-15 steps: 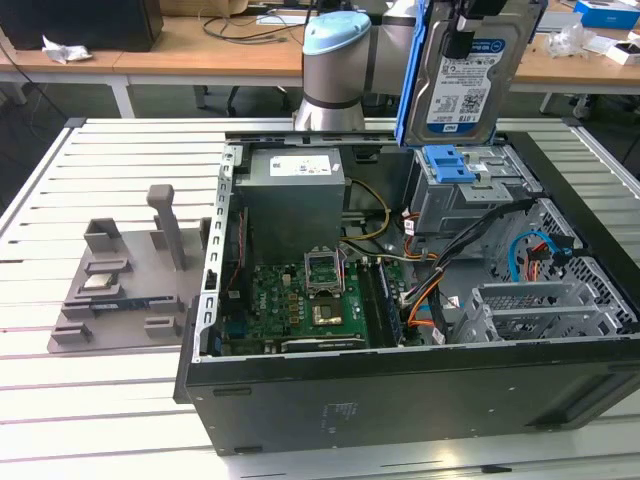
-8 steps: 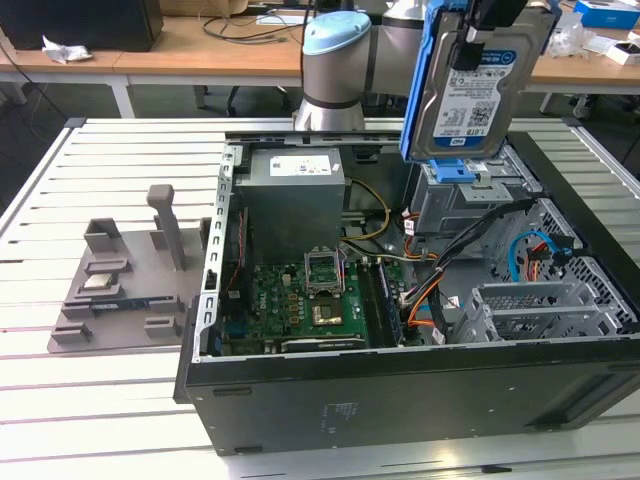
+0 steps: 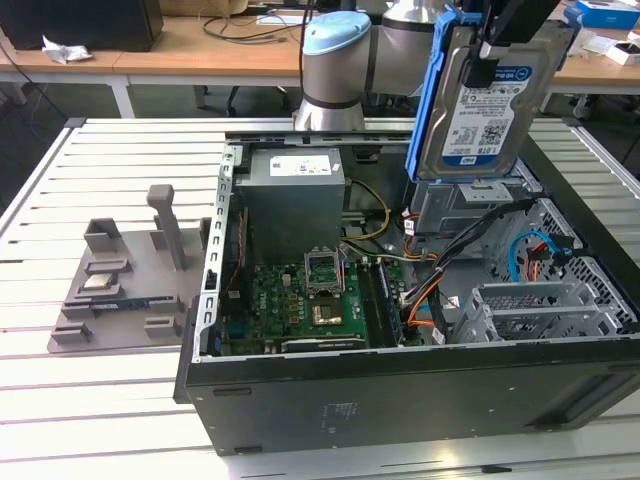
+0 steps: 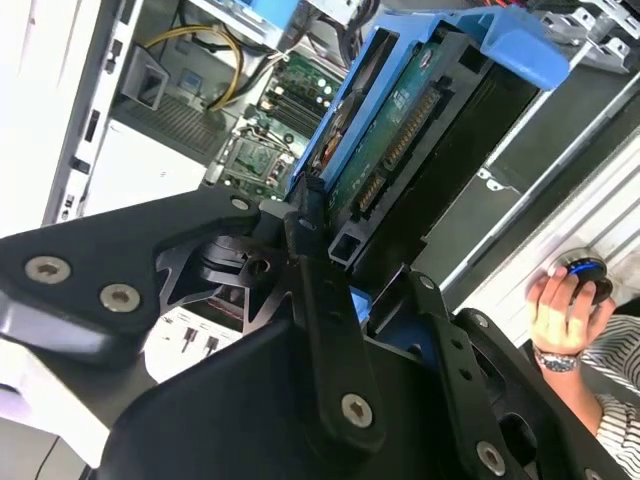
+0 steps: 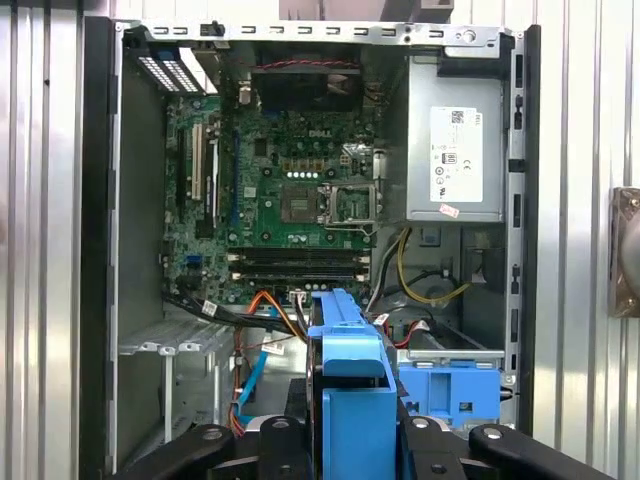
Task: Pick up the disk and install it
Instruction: 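Pick up the disk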
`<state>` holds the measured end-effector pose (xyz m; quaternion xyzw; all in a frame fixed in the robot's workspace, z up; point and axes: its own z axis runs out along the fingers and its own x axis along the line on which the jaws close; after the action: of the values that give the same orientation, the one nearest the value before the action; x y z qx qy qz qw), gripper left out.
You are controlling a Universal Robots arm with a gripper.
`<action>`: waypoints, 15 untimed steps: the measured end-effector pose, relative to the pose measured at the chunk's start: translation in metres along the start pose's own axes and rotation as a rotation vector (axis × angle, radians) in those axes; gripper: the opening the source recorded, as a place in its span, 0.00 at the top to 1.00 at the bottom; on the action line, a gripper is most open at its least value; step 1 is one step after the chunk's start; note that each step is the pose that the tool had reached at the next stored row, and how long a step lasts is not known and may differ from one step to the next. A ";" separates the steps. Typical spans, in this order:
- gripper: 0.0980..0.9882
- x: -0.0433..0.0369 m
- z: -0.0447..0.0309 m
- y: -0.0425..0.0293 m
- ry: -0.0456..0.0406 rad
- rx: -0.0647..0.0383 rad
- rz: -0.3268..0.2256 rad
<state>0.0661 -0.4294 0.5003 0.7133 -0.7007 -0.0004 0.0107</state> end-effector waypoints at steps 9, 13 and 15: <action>0.70 0.0294 0.0008 0.0005 0.0045 0.000 0.000; 0.70 0.0501 0.0015 0.0009 0.0068 0.000 0.000; 0.70 0.0584 0.0017 0.0010 0.0078 0.000 0.000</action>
<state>0.0661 -0.4878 0.4995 0.7133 -0.7008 0.0023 0.0135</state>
